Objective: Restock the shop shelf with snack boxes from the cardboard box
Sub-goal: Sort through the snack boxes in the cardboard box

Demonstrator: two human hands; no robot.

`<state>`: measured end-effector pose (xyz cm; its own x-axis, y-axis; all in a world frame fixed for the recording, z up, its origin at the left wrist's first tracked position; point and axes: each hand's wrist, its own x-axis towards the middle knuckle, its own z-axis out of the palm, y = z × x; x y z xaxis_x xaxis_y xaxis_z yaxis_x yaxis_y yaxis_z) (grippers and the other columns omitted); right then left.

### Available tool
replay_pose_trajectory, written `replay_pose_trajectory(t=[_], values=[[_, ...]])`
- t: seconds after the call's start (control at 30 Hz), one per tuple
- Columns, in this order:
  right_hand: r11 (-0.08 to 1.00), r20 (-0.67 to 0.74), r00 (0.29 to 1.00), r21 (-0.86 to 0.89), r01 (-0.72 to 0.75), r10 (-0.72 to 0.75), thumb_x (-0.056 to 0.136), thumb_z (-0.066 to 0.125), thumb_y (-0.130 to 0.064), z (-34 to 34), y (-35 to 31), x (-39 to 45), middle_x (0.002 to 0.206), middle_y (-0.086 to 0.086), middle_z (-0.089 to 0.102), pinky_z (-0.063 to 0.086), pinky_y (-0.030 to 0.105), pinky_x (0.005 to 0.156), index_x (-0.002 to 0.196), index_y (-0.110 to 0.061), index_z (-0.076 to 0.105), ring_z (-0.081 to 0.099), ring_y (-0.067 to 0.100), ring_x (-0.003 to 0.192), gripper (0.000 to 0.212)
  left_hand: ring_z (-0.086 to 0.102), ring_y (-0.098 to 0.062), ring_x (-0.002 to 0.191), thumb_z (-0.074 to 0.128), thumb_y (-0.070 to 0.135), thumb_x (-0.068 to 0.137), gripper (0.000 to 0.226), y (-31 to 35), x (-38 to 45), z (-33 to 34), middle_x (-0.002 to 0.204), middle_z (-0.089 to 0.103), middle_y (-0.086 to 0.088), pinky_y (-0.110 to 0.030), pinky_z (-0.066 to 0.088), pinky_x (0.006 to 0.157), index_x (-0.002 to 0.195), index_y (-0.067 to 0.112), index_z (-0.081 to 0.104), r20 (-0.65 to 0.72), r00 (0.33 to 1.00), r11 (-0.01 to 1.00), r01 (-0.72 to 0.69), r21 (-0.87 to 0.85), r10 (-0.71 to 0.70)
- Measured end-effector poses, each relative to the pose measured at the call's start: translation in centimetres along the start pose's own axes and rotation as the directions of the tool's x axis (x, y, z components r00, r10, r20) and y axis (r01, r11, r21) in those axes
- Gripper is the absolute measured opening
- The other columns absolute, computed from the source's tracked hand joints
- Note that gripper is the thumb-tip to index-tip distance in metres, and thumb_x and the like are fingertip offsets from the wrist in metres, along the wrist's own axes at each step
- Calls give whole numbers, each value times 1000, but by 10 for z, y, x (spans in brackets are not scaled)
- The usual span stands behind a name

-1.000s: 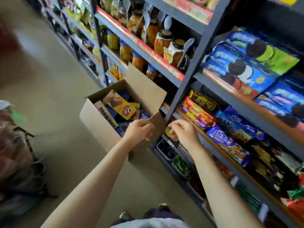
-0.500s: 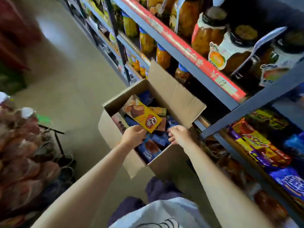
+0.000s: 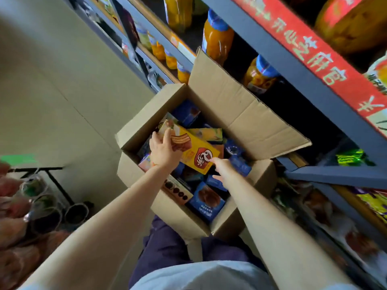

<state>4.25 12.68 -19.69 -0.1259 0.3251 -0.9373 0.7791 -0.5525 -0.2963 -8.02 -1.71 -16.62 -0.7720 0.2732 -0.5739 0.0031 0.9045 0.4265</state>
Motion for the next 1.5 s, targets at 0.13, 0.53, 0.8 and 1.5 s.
replay_pose_trajectory(t=[0.13, 0.53, 0.8, 1.5], values=[[978, 16, 998, 199, -64, 62, 96, 60, -34, 24, -6, 12, 150, 8, 45, 45, 46, 105, 143, -16, 44, 44, 27, 135, 53, 19, -34, 146, 68, 31, 85, 88, -8, 29, -12, 159, 18, -15, -49, 33, 113, 154, 43, 16, 114, 993, 999, -33, -4, 33], [938, -184, 976, 304, 168, -115, 76, 78, -54, 20, -13, -33, 110, 4, 73, 53, 41, 89, 112, -20, 65, 68, 21, 102, 52, 29, -38, 137, 66, 59, 82, 74, -5, 53, -57, 142, 37, -17, -47, 29, 114, 146, 48, 33, 231, 973, 986, 11, -166, 28], [867, -248, 934, 367, 337, -258, 46, 84, -58, -26, -23, -99, 107, 3, 74, 61, 36, 67, 123, -20, 60, 75, 18, 88, 89, 9, -36, 150, 78, 73, 60, 118, 15, -3, -52, 164, 5, -8, -59, 17, 118, 154, 46, 11, 393, 837, 871, -468, 151, 381], [417, -455, 515, 304, 857, -727, 65, 72, -63, -285, 274, -439, 116, -9, 70, 50, 47, 101, 107, -40, 64, 64, 16, 111, 48, 73, -17, 85, 63, 40, 95, 21, 169, -500, 5, 93, 76, 2, -38, 57, 77, 107, 24, 64, 44, 656, 382, -383, -841, 754]])
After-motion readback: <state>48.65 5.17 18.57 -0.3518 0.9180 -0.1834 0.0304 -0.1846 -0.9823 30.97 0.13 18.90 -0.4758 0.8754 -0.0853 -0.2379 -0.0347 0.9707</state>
